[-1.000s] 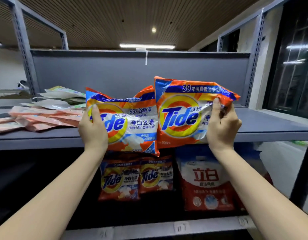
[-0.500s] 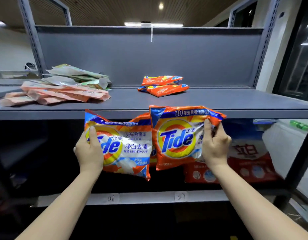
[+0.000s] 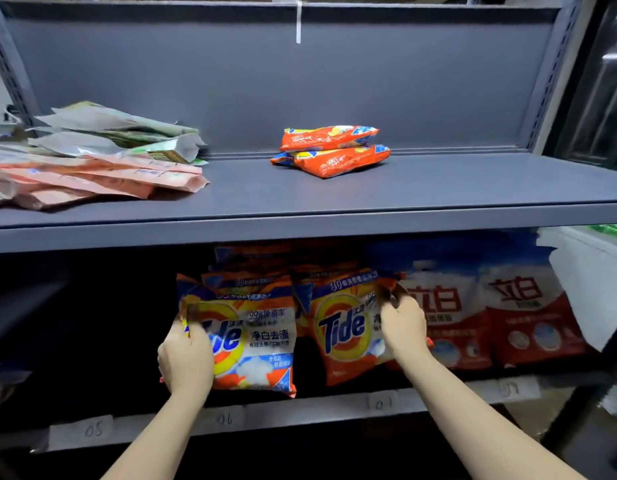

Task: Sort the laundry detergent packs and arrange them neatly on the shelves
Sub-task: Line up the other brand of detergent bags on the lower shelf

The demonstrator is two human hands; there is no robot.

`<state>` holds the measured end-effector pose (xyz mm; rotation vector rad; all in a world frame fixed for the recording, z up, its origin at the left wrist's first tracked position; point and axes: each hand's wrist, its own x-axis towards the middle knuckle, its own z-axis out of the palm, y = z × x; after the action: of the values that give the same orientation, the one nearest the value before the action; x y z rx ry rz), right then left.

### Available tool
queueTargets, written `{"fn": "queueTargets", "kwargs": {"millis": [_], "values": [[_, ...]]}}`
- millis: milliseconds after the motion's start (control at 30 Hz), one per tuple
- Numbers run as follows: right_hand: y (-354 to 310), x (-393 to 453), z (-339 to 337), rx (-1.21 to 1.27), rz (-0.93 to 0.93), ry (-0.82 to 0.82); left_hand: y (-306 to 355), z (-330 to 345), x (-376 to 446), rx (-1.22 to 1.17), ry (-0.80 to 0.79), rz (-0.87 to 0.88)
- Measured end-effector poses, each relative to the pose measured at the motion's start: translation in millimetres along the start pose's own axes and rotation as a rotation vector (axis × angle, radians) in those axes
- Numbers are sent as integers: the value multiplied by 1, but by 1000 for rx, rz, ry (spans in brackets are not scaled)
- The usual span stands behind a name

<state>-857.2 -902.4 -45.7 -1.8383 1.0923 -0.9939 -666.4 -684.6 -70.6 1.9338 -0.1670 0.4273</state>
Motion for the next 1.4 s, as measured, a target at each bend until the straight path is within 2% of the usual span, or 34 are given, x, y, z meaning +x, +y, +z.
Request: {"fn": "queueTargets", "kwargs": {"millis": [67,233,367,467,633,767,833,900,967,1067,1133,1200,1300,1400], "values": [[8,7,15,143,65,-28,-12,12,10,-53,-15,-11],[28,30,49,437,194,-35,-36,43,34,-89,-1,104],[45,41,77,566,211,-87,-59,62,39,-83,-74,203],[55,47,92,562,261,-124,-80,78,37,-61,-92,254],[63,65,102,450,175,-118,-100,101,45,-25,-69,131],[65,66,105,245,149,-103,-93,98,43,152,-38,51],[59,60,101,179,78,-74,-86,90,38,224,-26,48],[53,50,96,130,-44,-23,-76,82,37,312,-42,185],[50,38,96,-46,-100,35,-68,83,46,426,-79,431],[52,25,94,-291,-82,67,-41,94,69,666,-323,698],[54,23,88,-441,-121,49,-24,102,82,761,-601,739],[56,21,83,-558,-174,34,-16,109,87,749,-773,675],[53,18,80,-617,-311,-41,-12,110,89,720,-747,728],[50,13,82,-669,-487,-27,-11,105,84,707,-575,746]]}}
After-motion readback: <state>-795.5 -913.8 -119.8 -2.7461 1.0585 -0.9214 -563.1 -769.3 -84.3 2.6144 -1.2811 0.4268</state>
